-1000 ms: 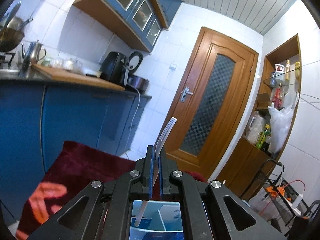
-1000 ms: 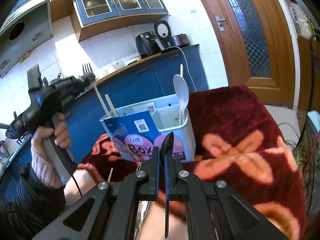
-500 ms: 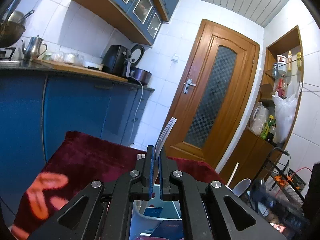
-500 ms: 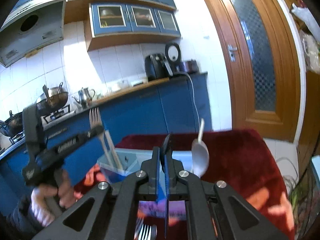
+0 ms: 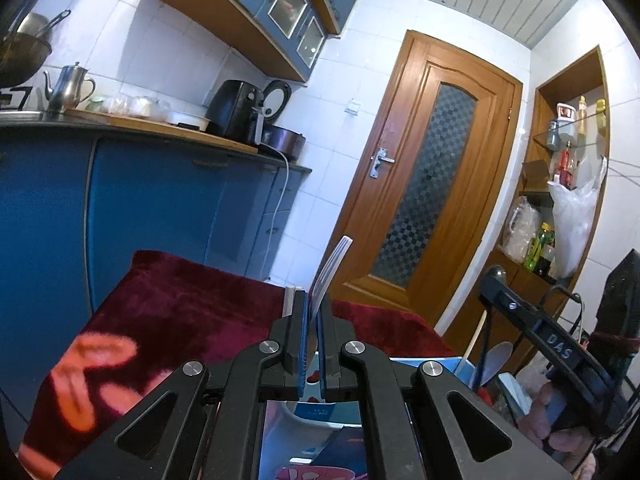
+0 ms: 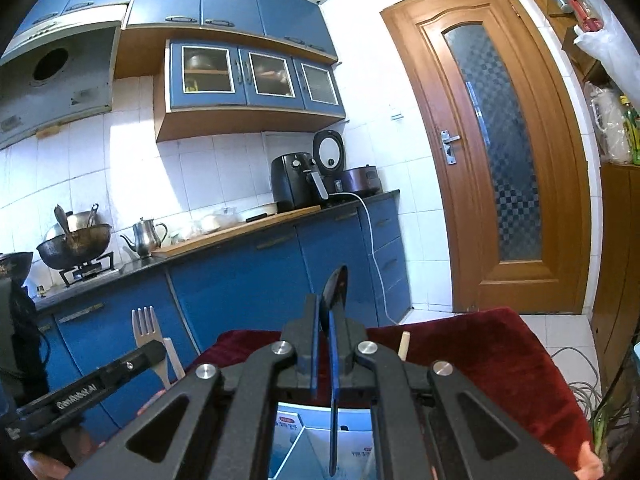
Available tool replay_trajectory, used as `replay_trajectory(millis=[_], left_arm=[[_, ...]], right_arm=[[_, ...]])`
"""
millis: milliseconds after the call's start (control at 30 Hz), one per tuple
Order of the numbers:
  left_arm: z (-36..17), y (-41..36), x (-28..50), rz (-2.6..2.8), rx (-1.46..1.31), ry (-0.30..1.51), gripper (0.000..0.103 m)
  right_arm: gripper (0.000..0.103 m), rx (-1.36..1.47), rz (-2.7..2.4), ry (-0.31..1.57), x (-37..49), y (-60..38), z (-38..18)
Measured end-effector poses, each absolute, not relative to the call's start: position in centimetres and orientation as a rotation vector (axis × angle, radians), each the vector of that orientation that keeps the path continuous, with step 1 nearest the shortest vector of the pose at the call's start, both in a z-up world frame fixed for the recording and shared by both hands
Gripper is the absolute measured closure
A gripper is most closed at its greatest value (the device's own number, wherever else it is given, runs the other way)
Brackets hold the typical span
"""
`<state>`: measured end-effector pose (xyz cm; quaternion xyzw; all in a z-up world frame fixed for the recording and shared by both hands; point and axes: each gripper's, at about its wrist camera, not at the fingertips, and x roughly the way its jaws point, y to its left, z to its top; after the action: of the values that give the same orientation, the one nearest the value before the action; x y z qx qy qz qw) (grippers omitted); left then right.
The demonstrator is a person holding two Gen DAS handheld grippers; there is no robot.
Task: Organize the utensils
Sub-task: 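Open the left tool to drop the fork in the caddy while the right tool releases the spoon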
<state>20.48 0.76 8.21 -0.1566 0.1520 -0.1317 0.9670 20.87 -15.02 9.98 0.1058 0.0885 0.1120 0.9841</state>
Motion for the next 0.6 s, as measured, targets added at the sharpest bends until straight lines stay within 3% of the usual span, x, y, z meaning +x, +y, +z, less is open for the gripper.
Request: replay_trajectory(millis=[233, 300, 367, 600], left_arm=[[8.0, 0.6, 20.5, -0.271, -0.311, 0.313, 0.099], [8.0, 0.5, 20.5, -0.273, -0.309, 0.316, 0.099], [8.0, 0.3, 20.5, -0.271, -0.305, 0.319, 0.099], [8.3, -0.2, 20.2, -0.28, -0.288, 0.322, 0.077]], right_arm=[[0.096, 0.202, 0.225, 0.222, 20.7, -14.9, 9.0], [0.083, 0.205, 0.233, 0.227, 20.5, -15.0, 9.1], [0.078, 0.206, 0.244, 0.227, 20.3, -15.0, 9.2], [0.076, 0.211, 0.248, 0.222, 19.5, -14.8, 9.5]])
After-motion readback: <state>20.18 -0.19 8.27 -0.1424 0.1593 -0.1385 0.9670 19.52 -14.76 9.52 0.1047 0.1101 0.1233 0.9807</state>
